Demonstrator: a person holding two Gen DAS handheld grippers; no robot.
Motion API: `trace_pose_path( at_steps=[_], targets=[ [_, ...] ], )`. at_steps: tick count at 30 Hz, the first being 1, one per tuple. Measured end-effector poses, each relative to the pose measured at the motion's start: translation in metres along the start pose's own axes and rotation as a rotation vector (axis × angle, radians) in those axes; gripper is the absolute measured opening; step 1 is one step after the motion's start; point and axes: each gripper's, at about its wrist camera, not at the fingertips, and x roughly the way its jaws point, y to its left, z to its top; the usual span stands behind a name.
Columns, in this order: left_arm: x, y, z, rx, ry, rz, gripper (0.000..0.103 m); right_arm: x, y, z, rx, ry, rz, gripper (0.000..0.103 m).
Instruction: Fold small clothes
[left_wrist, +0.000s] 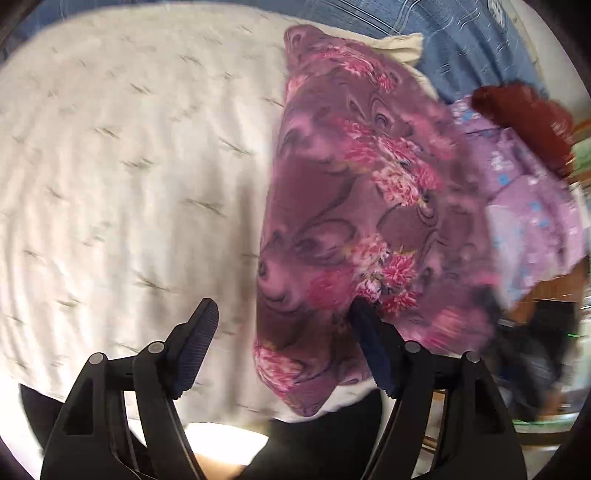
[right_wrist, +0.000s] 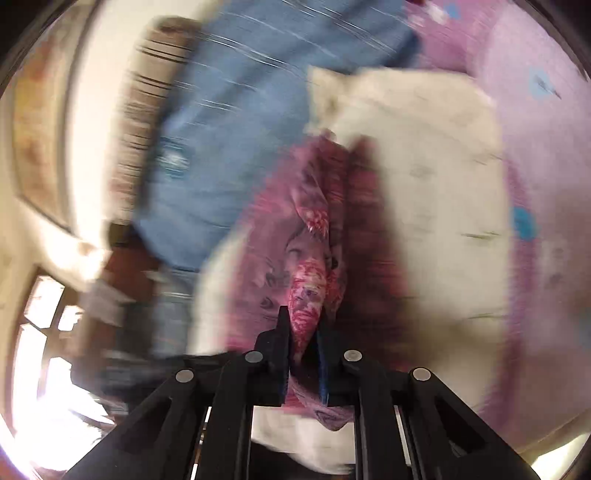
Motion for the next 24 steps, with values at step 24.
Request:
trace_pose_path(
  at_steps=[24],
  targets=[
    [-0.039, 0.008, 0.029, 0.063, -0.1, -0.091, 0.075, -0.014, 0.014, 0.028, -0.109, -0.103, -0.214, 0.048]
  ],
)
